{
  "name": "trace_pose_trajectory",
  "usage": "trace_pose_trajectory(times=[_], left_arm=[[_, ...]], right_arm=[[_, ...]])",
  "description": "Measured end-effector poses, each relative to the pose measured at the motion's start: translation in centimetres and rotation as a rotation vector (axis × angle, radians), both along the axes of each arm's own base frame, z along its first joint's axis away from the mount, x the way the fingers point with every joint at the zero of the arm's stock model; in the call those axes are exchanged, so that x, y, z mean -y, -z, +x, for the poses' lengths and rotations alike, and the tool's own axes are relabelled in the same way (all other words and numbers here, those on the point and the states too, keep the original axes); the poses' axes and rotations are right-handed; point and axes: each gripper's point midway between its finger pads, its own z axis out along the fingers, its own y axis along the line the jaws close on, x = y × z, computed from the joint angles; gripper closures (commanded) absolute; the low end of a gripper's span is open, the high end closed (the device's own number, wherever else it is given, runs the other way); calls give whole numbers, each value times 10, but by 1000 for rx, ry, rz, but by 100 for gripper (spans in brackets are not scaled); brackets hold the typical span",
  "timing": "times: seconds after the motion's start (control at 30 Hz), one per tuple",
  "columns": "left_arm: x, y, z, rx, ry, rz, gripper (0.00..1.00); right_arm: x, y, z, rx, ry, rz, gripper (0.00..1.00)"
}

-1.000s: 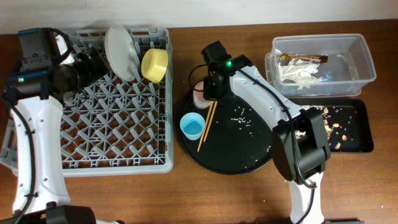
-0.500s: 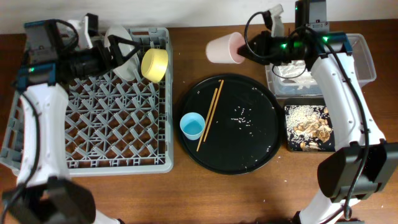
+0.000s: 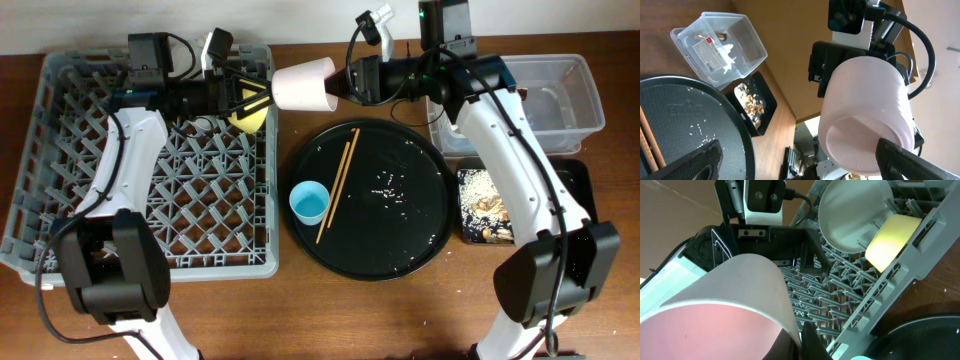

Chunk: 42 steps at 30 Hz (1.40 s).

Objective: Sort waste into correct bins and load items into the dishwasher rack
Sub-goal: 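Hand the pink cup from right gripper to left gripper above the rack, then place the pink cup upside down in the rack with left gripper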

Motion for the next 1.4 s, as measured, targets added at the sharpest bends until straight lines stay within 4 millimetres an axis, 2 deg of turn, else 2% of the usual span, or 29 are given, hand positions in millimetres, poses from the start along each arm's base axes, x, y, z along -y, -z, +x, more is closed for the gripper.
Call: trace_pose_trajectory(times=[0.13,0.27,0.33,0.47,0.6,0.67,0.83,1.03,1.07,1.17,1.2,1.4], left_arm=[[-1,0,1,-7,-4,2,2],[-1,-2,-1,-6,8,-12,2],[-1,-2,-2,-16,9,-14,2],[7,-3,-5,-25,28,-15,5],[26,-1,-12,-35,64,-7,7],[26,-1,-12,-36,65,-6,7],[27,-2,-13,-35,73,-11,7],[27,-7,-12,-9,86,-26,7],[27,-8,-12,-11,86,-26,11],[27,-9,-12,-18,90,-30,36],[27,-9,-12,-24,92,-32,39],[26,-9,-12,-19,90,-32,39]], right_arm=[[8,1,5,-6,21,-2,96],[35,23,29,-40,118,-47,96],[40,29,35,-46,138,-59,96],[18,30,33,-32,106,-51,96],[-11,33,31,-45,65,-19,96],[-16,31,33,-31,52,0,96],[-33,34,22,-46,8,5,96],[-39,36,16,-66,-10,3,96],[-39,37,14,-76,-12,0,96],[-41,39,10,-92,-22,-4,96],[-41,39,10,-90,-26,-1,96],[-37,37,12,-86,-29,12,96]])
